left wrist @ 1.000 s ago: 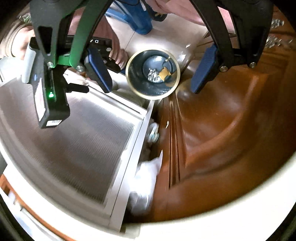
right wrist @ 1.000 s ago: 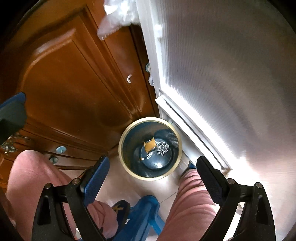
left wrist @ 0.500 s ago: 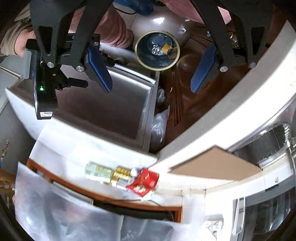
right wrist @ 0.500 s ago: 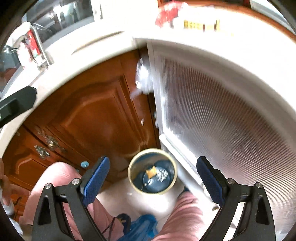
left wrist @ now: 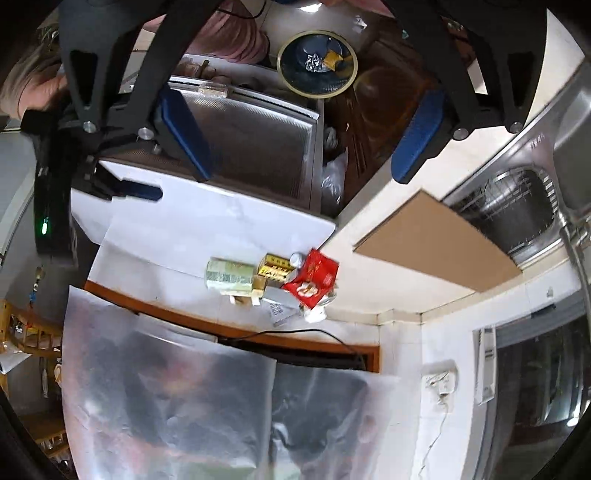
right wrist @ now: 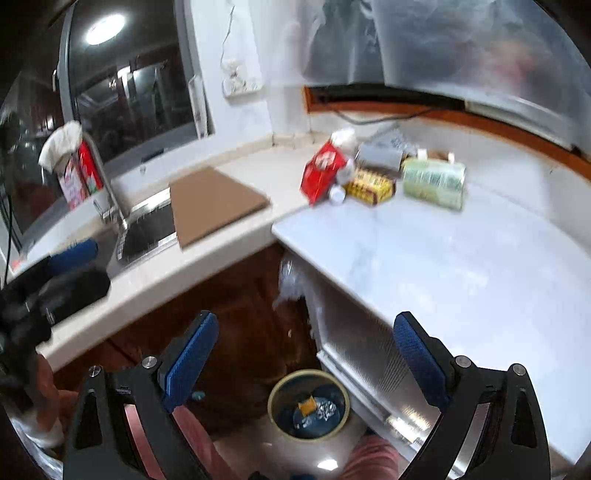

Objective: Collect trash
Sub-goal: 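Raise both tools back up toward the counter trash, then grasp the red snack packet with the left tool while the right tool grasps the green can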

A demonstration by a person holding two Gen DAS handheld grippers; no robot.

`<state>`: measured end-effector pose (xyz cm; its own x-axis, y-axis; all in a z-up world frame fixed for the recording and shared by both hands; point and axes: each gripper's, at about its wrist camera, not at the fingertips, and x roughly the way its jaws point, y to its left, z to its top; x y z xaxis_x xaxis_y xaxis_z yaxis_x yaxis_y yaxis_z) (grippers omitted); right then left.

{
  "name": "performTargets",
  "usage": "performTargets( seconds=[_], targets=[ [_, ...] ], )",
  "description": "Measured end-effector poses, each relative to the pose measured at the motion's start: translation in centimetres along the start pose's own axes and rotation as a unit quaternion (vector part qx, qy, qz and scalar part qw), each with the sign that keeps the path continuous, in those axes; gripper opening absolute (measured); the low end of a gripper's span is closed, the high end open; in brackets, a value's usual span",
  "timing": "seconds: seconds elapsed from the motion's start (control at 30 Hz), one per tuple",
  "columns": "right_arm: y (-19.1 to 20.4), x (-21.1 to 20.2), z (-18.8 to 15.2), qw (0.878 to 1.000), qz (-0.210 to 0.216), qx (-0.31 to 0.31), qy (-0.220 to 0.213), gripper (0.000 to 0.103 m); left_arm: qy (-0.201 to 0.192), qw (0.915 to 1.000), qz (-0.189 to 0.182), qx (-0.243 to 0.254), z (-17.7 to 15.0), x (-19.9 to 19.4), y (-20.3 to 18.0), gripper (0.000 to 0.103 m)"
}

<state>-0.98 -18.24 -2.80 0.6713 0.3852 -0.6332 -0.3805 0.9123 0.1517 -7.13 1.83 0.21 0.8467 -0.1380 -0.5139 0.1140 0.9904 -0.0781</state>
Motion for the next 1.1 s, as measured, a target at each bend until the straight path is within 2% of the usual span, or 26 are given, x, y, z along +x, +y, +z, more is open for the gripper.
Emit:
performTargets(
  seconds=[0.3,0.43,0.67,0.73,0.8,0.87,0.97,1.1],
  targets=[
    [-2.7,-1.2,7.2,0.999,-0.044,-0.002,-0.028,0.097,0.012,0.9999,0.004,0.008,4.5,2.7,0.4,0.096],
    [-3.9,-0.1,9.9,0.999,-0.045,-0.003,-0.018,0.097,0.012,0.9999,0.002,0.01,6.9,5.1,0.9,0.096],
    [-8.0,3.6,14.1,0.997,-0.076,0.012,-0.019,0.097,0.02,0.9996,0.003,0.017,11.3,10.3,1.9,0.096],
    [-10.0,5.1,15.2,0.996,-0.084,0.026,-0.013,0.093,0.028,0.9995,0.002,0.017,12.3,12.0,2.3,0.096],
    [-12.0,6.8,16.0,0.995,-0.089,0.039,-0.001,0.069,0.041,0.999,0.001,0.015,13.2,14.3,2.6,0.096],
    [-14.3,8.8,16.7,0.994,-0.092,0.056,0.024,0.061,0.054,0.9984,-0.002,0.017,13.7,16.5,2.8,0.096],
    [-17.6,11.7,17.1,0.994,-0.079,0.066,0.043,0.061,0.083,0.9963,-0.008,0.02,14.1,20.5,3.1,0.096],
    [-20.9,14.8,17.2,0.995,-0.075,0.038,0.06,0.061,0.121,0.992,-0.021,0.03,13.9,25.5,3.1,0.096]
  ],
)
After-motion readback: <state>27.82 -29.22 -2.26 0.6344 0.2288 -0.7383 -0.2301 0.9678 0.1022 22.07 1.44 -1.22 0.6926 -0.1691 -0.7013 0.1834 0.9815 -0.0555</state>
